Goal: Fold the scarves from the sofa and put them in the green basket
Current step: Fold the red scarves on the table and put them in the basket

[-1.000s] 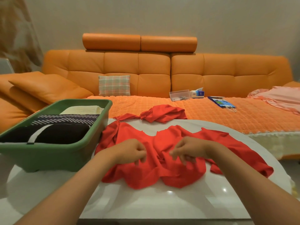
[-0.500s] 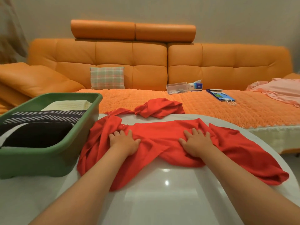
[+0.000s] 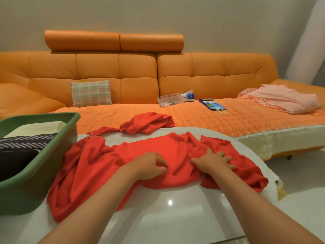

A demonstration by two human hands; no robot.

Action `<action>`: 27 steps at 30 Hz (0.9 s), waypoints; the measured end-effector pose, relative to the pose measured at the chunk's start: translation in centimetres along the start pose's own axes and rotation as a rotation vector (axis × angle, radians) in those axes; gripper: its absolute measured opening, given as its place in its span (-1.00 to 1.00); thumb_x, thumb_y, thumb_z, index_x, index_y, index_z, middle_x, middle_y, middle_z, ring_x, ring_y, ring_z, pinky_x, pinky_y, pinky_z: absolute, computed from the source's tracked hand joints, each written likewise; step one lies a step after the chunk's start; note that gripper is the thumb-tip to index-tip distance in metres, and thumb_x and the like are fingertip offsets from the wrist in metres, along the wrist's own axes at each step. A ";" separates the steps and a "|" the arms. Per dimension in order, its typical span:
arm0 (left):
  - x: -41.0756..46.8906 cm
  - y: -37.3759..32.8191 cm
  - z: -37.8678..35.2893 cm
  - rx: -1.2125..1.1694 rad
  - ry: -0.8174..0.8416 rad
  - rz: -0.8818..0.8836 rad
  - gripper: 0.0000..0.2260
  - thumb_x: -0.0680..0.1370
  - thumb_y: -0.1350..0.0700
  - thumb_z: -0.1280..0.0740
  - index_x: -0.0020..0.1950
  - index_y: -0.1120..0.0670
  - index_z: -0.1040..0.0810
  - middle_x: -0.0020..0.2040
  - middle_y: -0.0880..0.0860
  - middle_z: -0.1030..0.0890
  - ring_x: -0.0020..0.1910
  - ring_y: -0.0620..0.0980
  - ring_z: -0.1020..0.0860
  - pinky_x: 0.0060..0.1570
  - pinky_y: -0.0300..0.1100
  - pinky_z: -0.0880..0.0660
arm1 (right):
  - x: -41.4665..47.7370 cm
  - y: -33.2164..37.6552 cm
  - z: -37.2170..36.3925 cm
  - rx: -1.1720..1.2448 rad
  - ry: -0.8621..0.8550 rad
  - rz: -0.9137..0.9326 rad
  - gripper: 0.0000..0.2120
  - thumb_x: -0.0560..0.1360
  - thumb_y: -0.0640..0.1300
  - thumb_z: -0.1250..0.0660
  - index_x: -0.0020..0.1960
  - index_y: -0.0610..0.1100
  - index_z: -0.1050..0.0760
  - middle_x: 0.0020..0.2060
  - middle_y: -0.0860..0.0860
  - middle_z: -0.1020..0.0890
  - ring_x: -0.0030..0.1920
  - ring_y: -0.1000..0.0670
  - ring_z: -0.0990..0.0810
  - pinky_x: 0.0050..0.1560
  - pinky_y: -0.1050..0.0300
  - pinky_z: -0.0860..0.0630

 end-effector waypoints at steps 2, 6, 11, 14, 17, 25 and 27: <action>0.4 -1.4 -0.3 0.009 -0.090 0.001 -0.56 0.55 -0.10 -0.30 0.43 -0.16 -0.42 0.46 -0.05 -0.39 0.43 0.04 -0.37 0.42 0.04 -0.27 | 0.1 0.7 0.3 0.000 -0.059 0.115 -0.47 0.50 0.05 -0.26 0.47 0.06 -0.33 0.47 -0.16 -0.31 0.48 -0.27 -0.21 0.41 -0.38 -0.15; 1.8 -3.5 -2.7 0.097 -0.008 0.131 -0.35 0.57 -0.20 -0.23 0.60 -0.16 -0.05 0.61 0.01 -0.12 0.56 0.11 -0.13 0.50 0.11 -0.11 | -0.1 1.3 1.7 0.260 -0.244 0.381 -0.73 0.47 -0.25 -0.24 0.07 -0.07 -0.63 0.10 -0.13 -0.65 0.19 -0.20 -0.58 0.19 -0.06 -0.49; 4.8 -6.4 -4.2 0.084 0.073 0.063 -0.28 0.56 -0.26 -0.19 0.61 -0.16 0.09 0.63 -0.03 0.01 0.59 0.12 0.02 0.52 0.14 0.00 | -0.2 1.1 5.1 0.615 -0.475 0.526 -0.61 0.42 -0.39 -0.18 0.03 -0.08 -0.68 0.00 -0.08 -0.63 0.05 -0.11 -0.58 0.08 0.06 -0.51; 7.1 -8.9 -3.9 -0.043 -0.002 -0.065 -0.20 0.44 -0.31 -0.18 0.61 -0.18 0.05 0.62 -0.01 -0.09 0.57 0.09 -0.12 0.50 0.09 -0.13 | 0.1 0.4 7.1 0.615 -0.686 0.618 -0.57 0.51 -0.40 -0.19 0.29 -0.14 -0.58 0.19 -0.11 -0.53 0.22 -0.12 -0.46 0.21 0.07 -0.44; 8.7 -11.1 -4.4 -0.109 0.023 -0.148 -0.23 0.36 -0.33 -0.25 0.54 -0.12 -0.25 0.52 0.05 -0.31 0.47 0.09 -0.29 0.44 0.06 -0.25 | 1.7 0.1 6.2 0.263 -0.564 0.625 -0.44 0.51 -0.22 -0.27 0.50 -0.07 -0.34 0.45 -0.12 -0.32 0.42 -0.17 -0.28 0.37 -0.13 -0.32; 5.4 -8.0 -1.3 -0.153 -0.303 -0.201 -0.77 0.52 0.19 -0.32 0.11 0.07 -0.69 0.11 -0.03 -0.68 0.10 -0.10 -0.56 0.22 -0.32 -0.39 | 3.5 0.0 1.9 -0.107 -0.214 0.602 -0.15 0.50 0.02 -0.26 0.63 0.05 0.18 0.61 -0.16 0.10 0.60 -0.18 0.13 0.53 -0.28 0.09; 3.9 -5.8 -0.2 -0.077 -0.437 -0.182 -0.74 0.48 0.26 -0.30 0.07 0.04 -0.68 0.07 -0.02 -0.65 0.09 -0.03 -0.54 0.22 -0.20 -0.41 | 2.1 1.1 2.4 -0.069 -0.281 0.725 -0.18 0.46 0.00 -0.28 0.62 0.08 0.04 0.60 -0.13 0.03 0.59 -0.17 0.09 0.54 -0.26 0.07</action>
Point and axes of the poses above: each hand's wrist, its own x-axis towards the middle knuckle, its own z-axis out of the back of the hand, y = z × x, the point moved 5 cm from there along x, towards the middle knuckle
